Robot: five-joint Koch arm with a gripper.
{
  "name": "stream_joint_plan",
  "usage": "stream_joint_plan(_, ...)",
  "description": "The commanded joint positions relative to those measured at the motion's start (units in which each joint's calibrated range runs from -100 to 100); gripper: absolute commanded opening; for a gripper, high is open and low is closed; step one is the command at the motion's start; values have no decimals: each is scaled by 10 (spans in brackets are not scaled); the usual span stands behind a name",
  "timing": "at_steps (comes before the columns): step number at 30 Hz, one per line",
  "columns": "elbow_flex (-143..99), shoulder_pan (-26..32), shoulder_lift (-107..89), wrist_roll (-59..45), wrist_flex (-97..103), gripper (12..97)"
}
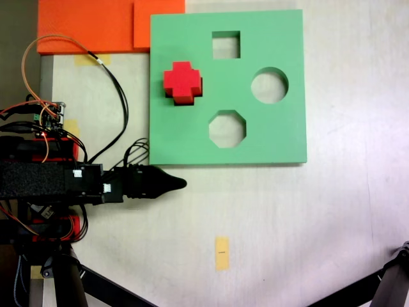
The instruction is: Put the cross columnar block into the corresponding hole
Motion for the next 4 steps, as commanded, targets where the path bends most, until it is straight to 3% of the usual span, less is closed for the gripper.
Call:
stream_joint_plan(1,-11,-1,-4,0,-61,497)
stream_joint_plan(4,-11,-1,-4,0,-61,497)
